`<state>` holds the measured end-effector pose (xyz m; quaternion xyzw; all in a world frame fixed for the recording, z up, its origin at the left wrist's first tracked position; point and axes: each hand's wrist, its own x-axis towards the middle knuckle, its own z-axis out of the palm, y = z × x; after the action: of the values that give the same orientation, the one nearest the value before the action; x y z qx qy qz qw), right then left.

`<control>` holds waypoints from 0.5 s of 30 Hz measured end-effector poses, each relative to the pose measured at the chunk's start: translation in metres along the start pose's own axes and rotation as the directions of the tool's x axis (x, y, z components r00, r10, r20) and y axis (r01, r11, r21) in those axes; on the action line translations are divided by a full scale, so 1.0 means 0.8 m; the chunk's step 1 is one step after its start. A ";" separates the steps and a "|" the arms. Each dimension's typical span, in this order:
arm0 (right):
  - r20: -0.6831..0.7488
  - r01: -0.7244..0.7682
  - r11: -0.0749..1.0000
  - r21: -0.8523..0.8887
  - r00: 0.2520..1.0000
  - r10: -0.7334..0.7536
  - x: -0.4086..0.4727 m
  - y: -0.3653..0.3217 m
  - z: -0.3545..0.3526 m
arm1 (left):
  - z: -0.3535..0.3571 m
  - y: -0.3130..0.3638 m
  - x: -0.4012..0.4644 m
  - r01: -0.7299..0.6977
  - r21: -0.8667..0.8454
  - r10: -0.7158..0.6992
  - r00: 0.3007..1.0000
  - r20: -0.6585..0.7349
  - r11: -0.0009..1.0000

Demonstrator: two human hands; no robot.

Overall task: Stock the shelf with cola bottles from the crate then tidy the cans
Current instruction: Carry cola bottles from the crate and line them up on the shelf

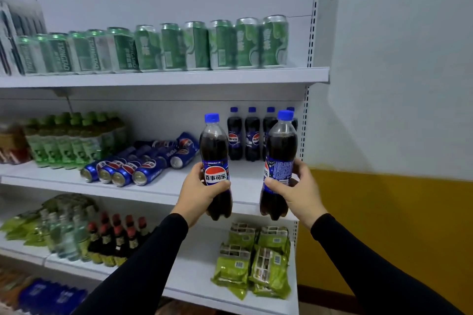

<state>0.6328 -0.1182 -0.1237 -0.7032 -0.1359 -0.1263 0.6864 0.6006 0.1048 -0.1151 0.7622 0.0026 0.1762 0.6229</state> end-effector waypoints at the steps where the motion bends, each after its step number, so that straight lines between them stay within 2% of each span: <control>1: 0.010 -0.006 1.000 -0.012 1.000 0.007 0.010 0.006 0.004 | 0.000 -0.005 0.012 0.009 0.003 -0.009 1.000 0.003 1.000; 9: 0.021 -0.026 0.998 -0.051 0.999 0.027 0.144 0.071 0.042 | 0.019 -0.054 0.145 0.046 0.070 -0.047 0.999 0.011 0.996; 15: -0.010 -0.041 0.994 -0.103 0.999 0.040 0.221 0.115 0.072 | 0.029 -0.088 0.234 0.069 0.051 -0.069 0.998 -0.004 0.996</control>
<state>0.8307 -0.0594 -0.1462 -0.7399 -0.1121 -0.1222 0.6520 0.7981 0.1400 -0.1358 0.7773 0.0340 0.1554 0.6087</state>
